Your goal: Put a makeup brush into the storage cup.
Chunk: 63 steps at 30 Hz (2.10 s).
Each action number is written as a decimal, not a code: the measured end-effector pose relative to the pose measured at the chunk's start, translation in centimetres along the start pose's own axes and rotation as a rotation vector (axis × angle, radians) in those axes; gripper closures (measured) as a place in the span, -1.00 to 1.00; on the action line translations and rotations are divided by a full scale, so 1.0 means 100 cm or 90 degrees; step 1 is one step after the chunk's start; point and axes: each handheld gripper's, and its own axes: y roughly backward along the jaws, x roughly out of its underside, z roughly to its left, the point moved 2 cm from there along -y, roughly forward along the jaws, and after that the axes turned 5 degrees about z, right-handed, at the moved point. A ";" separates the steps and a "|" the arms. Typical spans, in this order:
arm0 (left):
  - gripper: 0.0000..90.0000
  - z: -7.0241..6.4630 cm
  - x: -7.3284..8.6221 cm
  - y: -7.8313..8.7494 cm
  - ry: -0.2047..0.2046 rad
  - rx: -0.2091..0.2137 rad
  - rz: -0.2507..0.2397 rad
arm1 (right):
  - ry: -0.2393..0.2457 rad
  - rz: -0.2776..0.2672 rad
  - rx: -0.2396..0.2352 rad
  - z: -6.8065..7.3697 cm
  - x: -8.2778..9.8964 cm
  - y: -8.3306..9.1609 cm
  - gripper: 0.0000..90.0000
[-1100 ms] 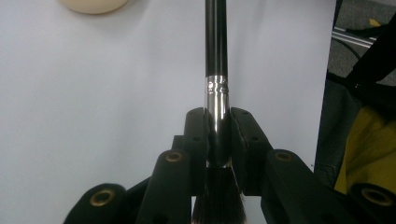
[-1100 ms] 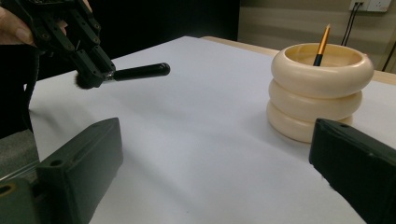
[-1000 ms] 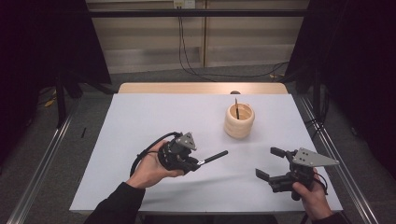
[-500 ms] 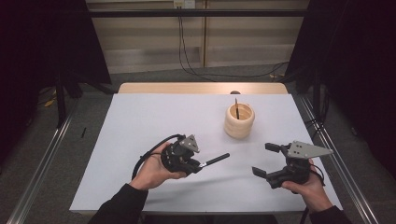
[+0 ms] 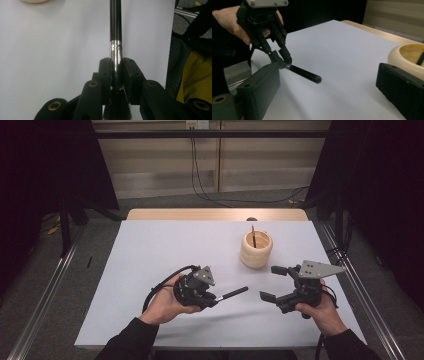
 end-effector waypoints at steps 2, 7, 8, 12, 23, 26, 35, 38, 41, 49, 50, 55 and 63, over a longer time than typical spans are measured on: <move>0.73 -0.001 0.000 0.001 -0.002 0.002 0.004 | 0.005 0.008 -0.009 0.000 -0.005 -0.005 -0.85; 0.73 -0.001 0.000 0.001 -0.007 0.003 0.005 | 0.014 0.024 -0.017 0.000 -0.017 -0.016 -0.88; 0.73 0.000 0.000 0.001 -0.008 0.005 0.005 | 0.025 0.030 -0.013 0.000 -0.019 -0.017 -0.88; 0.73 -0.001 0.000 0.000 -0.011 0.005 0.006 | 0.034 0.050 -0.019 -0.004 -0.028 -0.023 -0.90; 0.73 -0.002 0.000 -0.004 -0.012 0.010 0.016 | 0.095 0.149 -0.058 -0.004 -0.029 -0.042 -0.83; 0.73 -0.002 0.001 -0.005 -0.011 0.006 0.017 | 0.100 0.168 -0.064 -0.004 -0.030 -0.044 -0.81; 0.73 -0.003 0.001 -0.007 -0.018 0.009 0.025 | 0.168 0.285 -0.117 0.008 -0.025 -0.057 -0.64; 0.73 -0.004 0.001 -0.007 -0.018 0.009 0.030 | 0.182 0.334 -0.126 0.011 -0.024 -0.061 -0.53; 0.73 -0.004 0.001 -0.008 -0.021 0.013 0.033 | 0.192 0.362 -0.157 0.013 -0.023 -0.064 -0.36; 0.73 -0.007 0.000 -0.014 -0.041 0.028 0.060 | 0.233 0.409 -0.165 0.012 -0.016 -0.074 -0.01; 0.73 -0.007 0.001 -0.014 -0.047 0.024 0.063 | 0.237 0.413 -0.162 0.012 -0.015 -0.075 0.00; 0.73 -0.007 0.001 -0.016 -0.041 0.035 0.065 | 0.252 0.436 -0.161 0.013 -0.010 -0.078 0.04; 0.73 -0.010 0.001 -0.018 -0.049 0.043 0.070 | 0.267 0.450 -0.167 0.016 -0.006 -0.085 0.29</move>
